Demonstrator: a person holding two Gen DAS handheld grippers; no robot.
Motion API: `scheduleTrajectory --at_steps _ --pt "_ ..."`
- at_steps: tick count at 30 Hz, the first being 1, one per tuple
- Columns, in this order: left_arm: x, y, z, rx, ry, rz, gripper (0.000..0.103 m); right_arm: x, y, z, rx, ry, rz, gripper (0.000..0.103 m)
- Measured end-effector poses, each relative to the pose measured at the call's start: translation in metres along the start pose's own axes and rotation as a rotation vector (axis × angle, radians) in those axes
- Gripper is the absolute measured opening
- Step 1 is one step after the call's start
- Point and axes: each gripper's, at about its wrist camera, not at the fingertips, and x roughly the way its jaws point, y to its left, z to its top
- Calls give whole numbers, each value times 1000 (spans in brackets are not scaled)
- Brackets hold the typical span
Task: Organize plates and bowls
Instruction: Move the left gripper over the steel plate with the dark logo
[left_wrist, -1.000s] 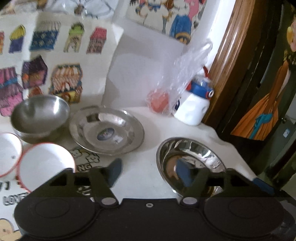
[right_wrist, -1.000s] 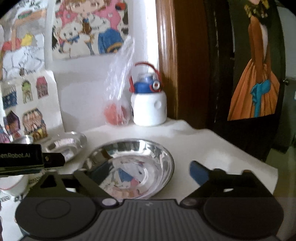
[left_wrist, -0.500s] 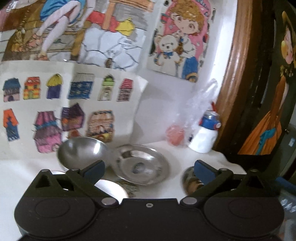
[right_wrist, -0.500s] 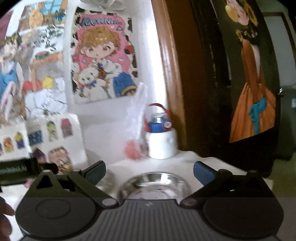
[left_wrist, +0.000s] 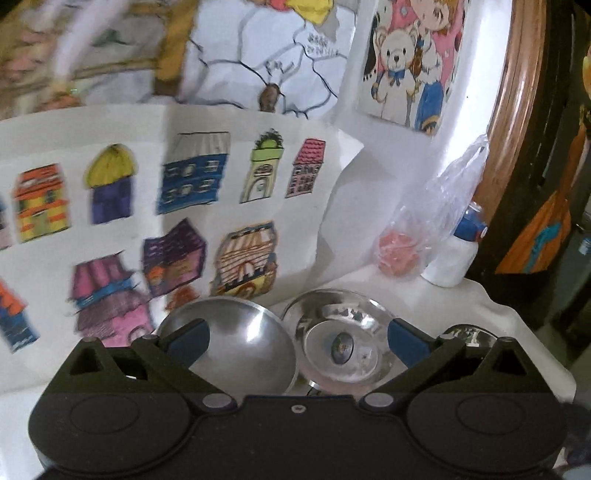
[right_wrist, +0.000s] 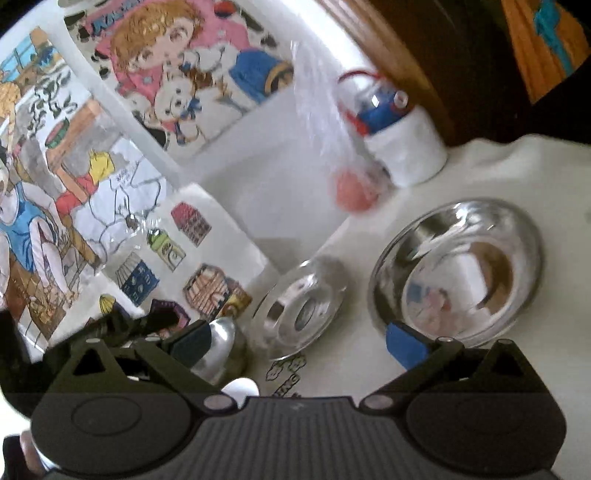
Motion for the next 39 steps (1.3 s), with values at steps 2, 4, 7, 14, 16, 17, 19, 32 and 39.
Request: scheduleTrajectory --at_steps 2,4,7,14,16,17,19,32,39 --pt "14 -3 8 32 16 -28 102 13 -4 -4 8 19 17 103" --pt "29 -7 16 78 44 -65 102 28 -7 -7 25 37 28 103" --pt "53 -12 26 136 110 -110 102 44 -8 -13 37 48 31 103" --pt "100 -6 41 139 254 -175 102 70 -4 -19 28 57 57 103" --pt "110 -4 42 125 281 -182 102 74 -4 -21 12 47 59 103" --pt "115 -3 42 120 292 -184 102 74 -4 -22 5 38 65 103" --pt "124 -1 42 122 312 -182 102 75 -3 -24 -19 19 76 103" --pt "158 -5 42 166 398 -199 102 90 5 -31 -96 53 95 103" --pt "170 -6 39 186 431 -195 102 98 5 -33 -118 62 79 101"
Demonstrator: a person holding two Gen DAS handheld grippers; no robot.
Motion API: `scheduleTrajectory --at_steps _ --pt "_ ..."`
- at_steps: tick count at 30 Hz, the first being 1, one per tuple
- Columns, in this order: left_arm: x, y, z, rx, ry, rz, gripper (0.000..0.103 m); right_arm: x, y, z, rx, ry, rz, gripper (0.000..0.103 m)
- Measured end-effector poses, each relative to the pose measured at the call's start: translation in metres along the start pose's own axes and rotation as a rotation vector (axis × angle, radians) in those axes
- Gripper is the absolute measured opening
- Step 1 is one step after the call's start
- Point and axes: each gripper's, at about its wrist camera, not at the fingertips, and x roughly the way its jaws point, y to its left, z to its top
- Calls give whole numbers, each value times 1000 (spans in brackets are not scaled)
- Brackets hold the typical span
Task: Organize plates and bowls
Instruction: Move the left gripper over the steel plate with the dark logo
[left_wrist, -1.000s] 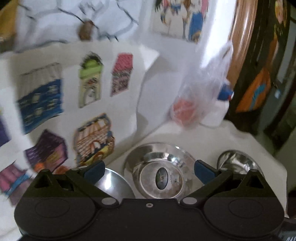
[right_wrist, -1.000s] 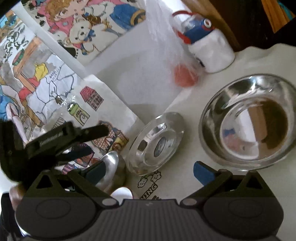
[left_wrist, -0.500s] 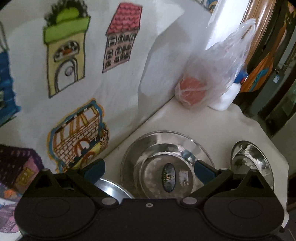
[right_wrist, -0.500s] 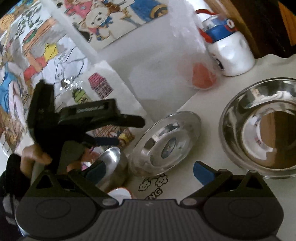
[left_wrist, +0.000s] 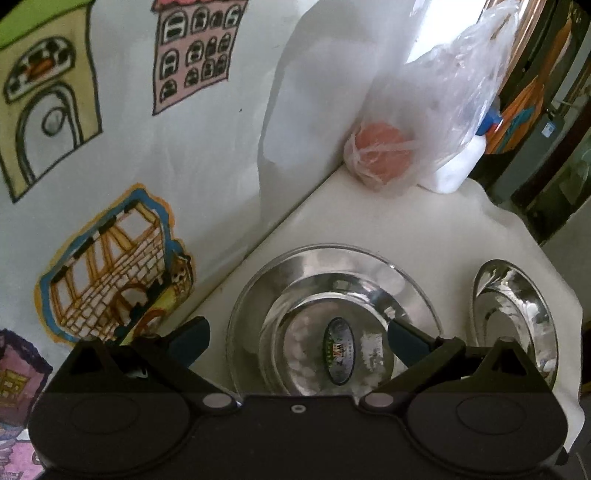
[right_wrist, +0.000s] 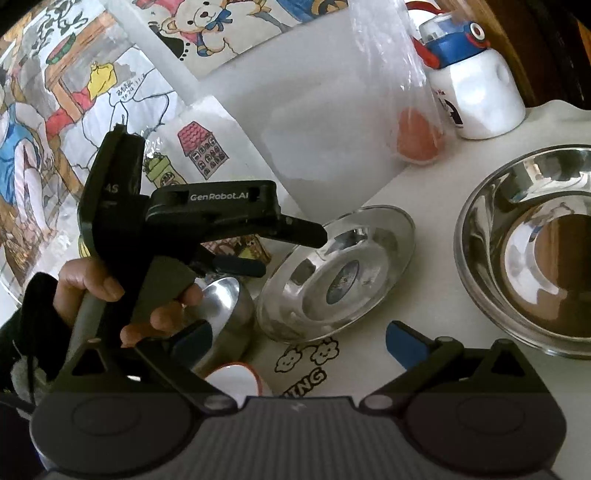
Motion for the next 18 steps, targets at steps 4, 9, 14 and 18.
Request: scheduleTrajectory --at_steps 4,9,14,18 --pt "4 2 2 -14 4 -4 100 4 1 -2 -10 8 -5 94" --pt "8 -1 3 -14 10 36 88 6 2 -3 -20 12 -28 85" --pt "15 0 6 -28 22 54 77 7 1 -3 -23 8 -38 75" --pt "18 -1 8 -25 28 66 69 9 1 -2 -28 9 -44 62"
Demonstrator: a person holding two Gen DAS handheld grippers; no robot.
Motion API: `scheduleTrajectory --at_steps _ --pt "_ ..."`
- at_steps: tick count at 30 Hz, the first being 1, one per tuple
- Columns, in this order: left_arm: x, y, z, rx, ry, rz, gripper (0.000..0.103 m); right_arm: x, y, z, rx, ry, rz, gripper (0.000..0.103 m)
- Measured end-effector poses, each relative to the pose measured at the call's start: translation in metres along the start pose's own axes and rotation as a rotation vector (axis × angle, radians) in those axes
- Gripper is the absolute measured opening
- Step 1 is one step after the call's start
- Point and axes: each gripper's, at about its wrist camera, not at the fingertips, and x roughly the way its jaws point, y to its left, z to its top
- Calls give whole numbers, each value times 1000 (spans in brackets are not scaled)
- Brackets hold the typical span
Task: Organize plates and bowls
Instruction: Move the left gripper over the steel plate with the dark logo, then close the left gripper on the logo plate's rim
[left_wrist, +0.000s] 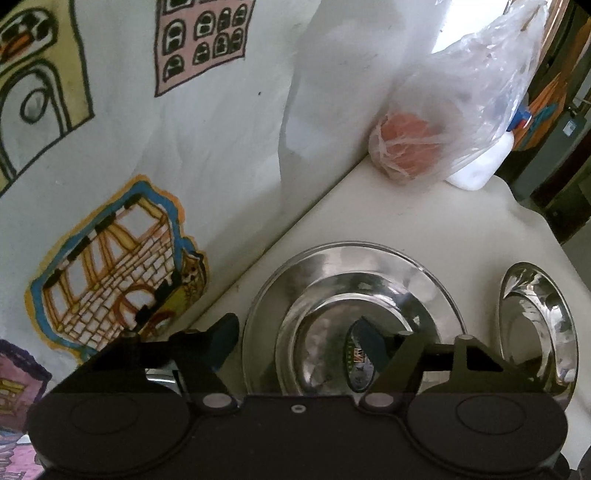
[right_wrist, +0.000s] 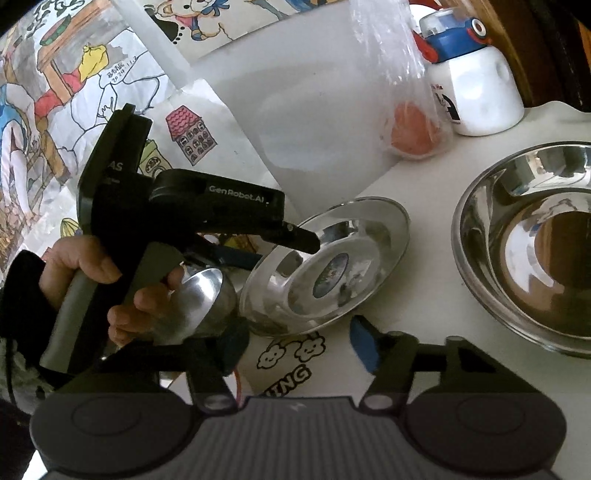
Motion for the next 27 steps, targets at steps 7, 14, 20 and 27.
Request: scheduleTrajectory --at_steps 7,14,20,27 --pt "7 -6 1 19 1 68 42 2 -2 -1 7 -21 -30 48" --pt "11 -12 0 45 2 100 32 2 -5 0 35 -32 -49 35" --pt "6 -13 -3 36 -8 102 32 1 -5 1 38 -41 -64 33" --pt "-7 -14 -6 23 -20 106 32 -4 -2 0 14 -67 -71 33"
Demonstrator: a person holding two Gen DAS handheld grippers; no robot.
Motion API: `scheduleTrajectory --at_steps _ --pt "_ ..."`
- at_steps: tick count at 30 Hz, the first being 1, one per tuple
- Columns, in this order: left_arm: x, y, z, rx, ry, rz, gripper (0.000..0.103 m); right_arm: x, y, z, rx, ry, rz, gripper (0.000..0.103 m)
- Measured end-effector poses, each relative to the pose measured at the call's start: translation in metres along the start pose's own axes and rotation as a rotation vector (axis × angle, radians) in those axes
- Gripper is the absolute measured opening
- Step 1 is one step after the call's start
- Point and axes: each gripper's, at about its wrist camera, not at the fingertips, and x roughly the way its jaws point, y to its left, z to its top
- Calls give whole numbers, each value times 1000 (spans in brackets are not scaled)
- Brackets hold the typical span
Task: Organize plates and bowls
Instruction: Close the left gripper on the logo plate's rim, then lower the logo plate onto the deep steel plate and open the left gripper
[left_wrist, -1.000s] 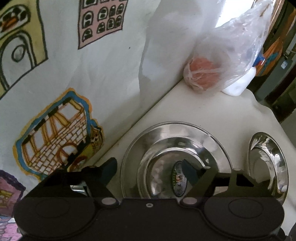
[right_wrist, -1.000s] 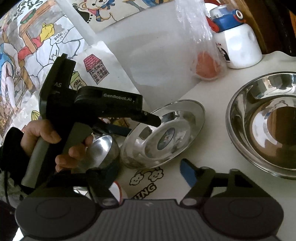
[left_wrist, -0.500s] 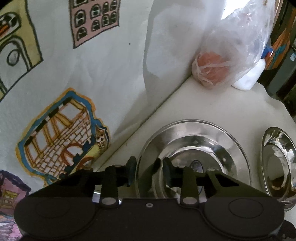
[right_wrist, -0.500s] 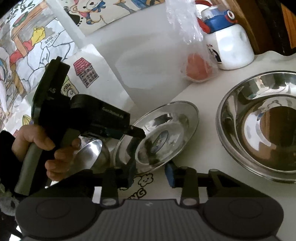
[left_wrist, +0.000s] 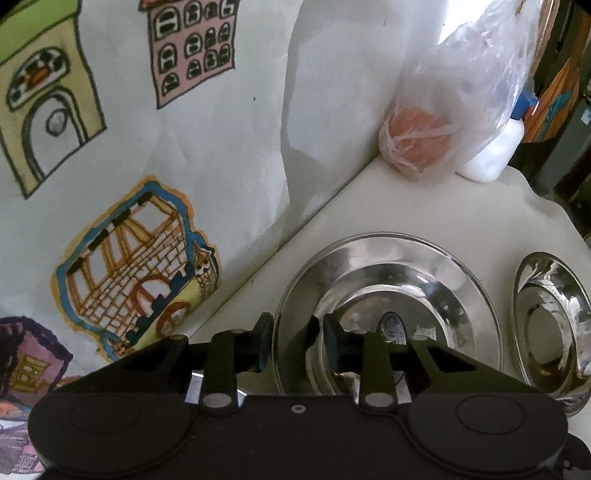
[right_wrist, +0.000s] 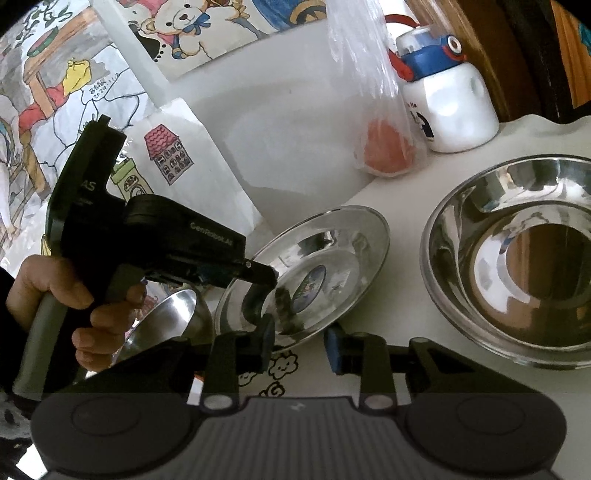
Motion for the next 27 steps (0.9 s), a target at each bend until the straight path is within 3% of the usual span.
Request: scheduleTrajectory --at_steps 4,16,23,27 --pt "-10 2 -3 -20 -21 -8 32 -4 2 0 -19 -22 -11 33" --pt "-58 -14 -4 -28 -180 -44 32 -31 5 4 -34 -170 -24 33" --pt "-69 -36 -1 -23 -200 -85 31 -51 -7 9 29 -222 -63 33" --pt "-69 -56 -5 -1 -208 -136 31 -65 -17 15 55 -251 -134 33"
